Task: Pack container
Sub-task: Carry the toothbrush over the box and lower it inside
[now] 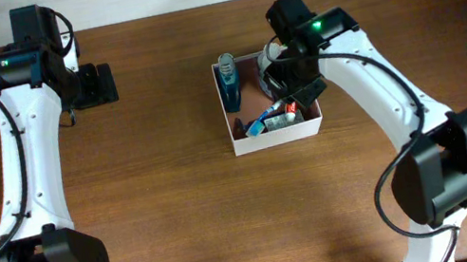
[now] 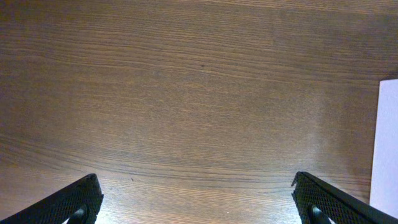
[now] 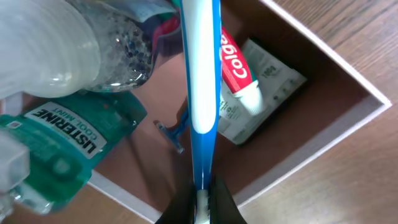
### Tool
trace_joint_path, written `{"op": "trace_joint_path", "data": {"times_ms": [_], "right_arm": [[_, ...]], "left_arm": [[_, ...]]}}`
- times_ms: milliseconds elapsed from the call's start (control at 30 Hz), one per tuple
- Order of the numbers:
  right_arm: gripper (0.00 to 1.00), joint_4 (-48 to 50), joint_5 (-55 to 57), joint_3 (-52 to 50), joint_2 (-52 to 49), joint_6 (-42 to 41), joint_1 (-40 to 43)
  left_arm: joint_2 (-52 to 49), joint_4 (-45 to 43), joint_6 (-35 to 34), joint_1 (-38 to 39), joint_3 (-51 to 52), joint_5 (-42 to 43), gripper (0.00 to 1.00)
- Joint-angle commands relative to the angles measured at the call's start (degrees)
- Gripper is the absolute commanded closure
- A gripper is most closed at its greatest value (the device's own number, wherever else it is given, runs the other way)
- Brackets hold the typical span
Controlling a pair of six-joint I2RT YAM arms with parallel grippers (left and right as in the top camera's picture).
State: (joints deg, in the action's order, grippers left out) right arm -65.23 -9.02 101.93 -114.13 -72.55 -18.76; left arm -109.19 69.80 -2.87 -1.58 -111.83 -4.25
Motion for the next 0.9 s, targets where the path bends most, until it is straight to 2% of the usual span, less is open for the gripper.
{"op": "trace_joint_path", "data": {"times_ms": [0, 167, 267, 367, 533, 667, 867], "right_arm": [[0.95, 0.59, 1.11, -0.42, -1.38, 0.11, -1.53], [0.85, 1.03, 1.38, -0.42, -1.49, 0.13, -2.4], [0.65, 0.98, 1.42, -0.42, -1.49, 0.33, -2.38], [0.55, 0.98, 2.05, -0.42, -1.49, 1.4, -2.21], [0.45, 0.2, 2.05, -0.33, -1.05, 5.07, -0.79], [0.45, -6.49, 2.25, 0.5, 0.35, 5.57, 1.92], [0.45, -12.85, 2.25, 1.7, 3.78, 14.45, 5.73]], "left_arm": [[0.13, 0.07, -0.35, 0.02, 0.28, 0.42, 0.01], [0.13, 0.04, -0.35, 0.02, 0.28, 0.42, 0.01], [0.13, 0.07, -0.35, 0.02, 0.28, 0.42, 0.01], [0.13, 0.04, -0.35, 0.02, 0.28, 0.42, 0.01], [0.13, 0.07, -0.35, 0.02, 0.28, 0.42, 0.01], [0.13, 0.07, -0.35, 0.02, 0.28, 0.42, 0.01], [0.13, 0.07, -0.35, 0.04, 0.28, 0.42, 0.01]]}}
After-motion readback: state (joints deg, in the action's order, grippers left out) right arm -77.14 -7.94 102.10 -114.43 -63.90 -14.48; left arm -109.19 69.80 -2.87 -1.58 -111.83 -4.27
